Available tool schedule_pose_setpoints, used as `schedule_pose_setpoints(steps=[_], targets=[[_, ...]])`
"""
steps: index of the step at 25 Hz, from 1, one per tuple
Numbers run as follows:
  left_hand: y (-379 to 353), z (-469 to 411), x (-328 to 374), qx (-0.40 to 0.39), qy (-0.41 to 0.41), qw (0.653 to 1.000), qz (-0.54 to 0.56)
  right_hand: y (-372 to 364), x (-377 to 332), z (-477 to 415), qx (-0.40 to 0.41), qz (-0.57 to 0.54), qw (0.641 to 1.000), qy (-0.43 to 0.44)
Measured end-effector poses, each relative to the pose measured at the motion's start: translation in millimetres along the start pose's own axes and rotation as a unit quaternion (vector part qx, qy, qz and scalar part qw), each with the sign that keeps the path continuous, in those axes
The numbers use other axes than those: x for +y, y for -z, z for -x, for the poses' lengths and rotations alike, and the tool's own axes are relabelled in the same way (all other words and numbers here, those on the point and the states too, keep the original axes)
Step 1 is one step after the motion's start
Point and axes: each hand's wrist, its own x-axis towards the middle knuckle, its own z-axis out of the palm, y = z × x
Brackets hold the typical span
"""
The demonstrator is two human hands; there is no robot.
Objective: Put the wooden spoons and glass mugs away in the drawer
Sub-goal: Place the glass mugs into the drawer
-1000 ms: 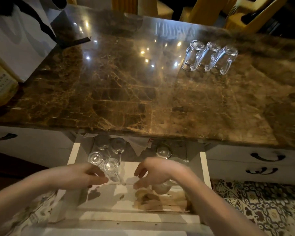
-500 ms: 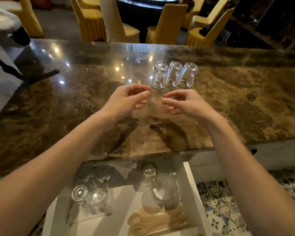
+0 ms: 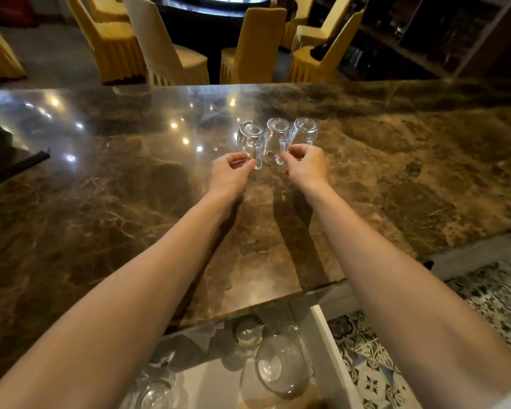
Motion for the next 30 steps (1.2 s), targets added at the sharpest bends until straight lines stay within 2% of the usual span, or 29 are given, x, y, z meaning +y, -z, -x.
schedule_pose_setpoints(steps=[5,10,14,18,25,30], targets=[[-13,-20,4,-0.002,-0.011,1.000,-0.012,-6,-3,-16,0.002,0.086,0.996,0.007],[-15,-20,5,0.009,-0.031,0.998,-0.058,-13,-4,-21,-0.021,0.106,0.994,0.026],[-6,-14,2,0.031,-0.052,0.994,-0.088,-15,-8,-18,-0.066,0.061,0.996,-0.001],[3,-6,1,0.038,-0.073,0.989,-0.125,-12,-7,-2,-0.071,0.023,0.997,0.008],[26,38,12,0.009,-0.116,0.985,-0.126,13,-10,36,-0.088,0.043,0.992,0.074],[65,93,23,-0.033,-0.144,0.982,-0.116,42,-19,83,-0.148,-0.039,0.981,0.121]])
